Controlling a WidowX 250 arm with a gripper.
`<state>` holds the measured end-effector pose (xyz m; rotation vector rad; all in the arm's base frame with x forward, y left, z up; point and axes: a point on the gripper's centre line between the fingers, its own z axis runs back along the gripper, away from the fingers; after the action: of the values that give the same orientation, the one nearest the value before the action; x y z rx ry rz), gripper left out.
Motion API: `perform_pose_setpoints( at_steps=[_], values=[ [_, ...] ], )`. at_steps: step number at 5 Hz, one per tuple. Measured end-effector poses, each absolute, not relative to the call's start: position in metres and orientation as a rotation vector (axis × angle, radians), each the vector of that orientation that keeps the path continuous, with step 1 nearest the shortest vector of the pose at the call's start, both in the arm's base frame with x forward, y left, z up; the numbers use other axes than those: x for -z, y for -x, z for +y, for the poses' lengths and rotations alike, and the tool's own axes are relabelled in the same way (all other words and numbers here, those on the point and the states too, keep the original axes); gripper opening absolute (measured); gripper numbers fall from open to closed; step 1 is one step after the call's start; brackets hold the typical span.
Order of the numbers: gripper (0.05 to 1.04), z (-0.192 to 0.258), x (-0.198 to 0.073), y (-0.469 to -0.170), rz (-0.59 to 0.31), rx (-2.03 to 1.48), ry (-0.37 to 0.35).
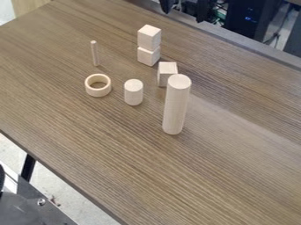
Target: Put the remaining cube on top of the tower
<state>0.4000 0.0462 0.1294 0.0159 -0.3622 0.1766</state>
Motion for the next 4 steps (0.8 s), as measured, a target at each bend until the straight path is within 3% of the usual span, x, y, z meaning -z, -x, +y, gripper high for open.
perform_pose_setpoints(
  at_steps=[2,4],
  values=[
    [0.999,0.046,-0.096,-0.384,-0.266,-0.197,-0.014],
    [0.999,0.047,-0.083,-0.373,-0.231,-0.264,-0.023]
  ],
)
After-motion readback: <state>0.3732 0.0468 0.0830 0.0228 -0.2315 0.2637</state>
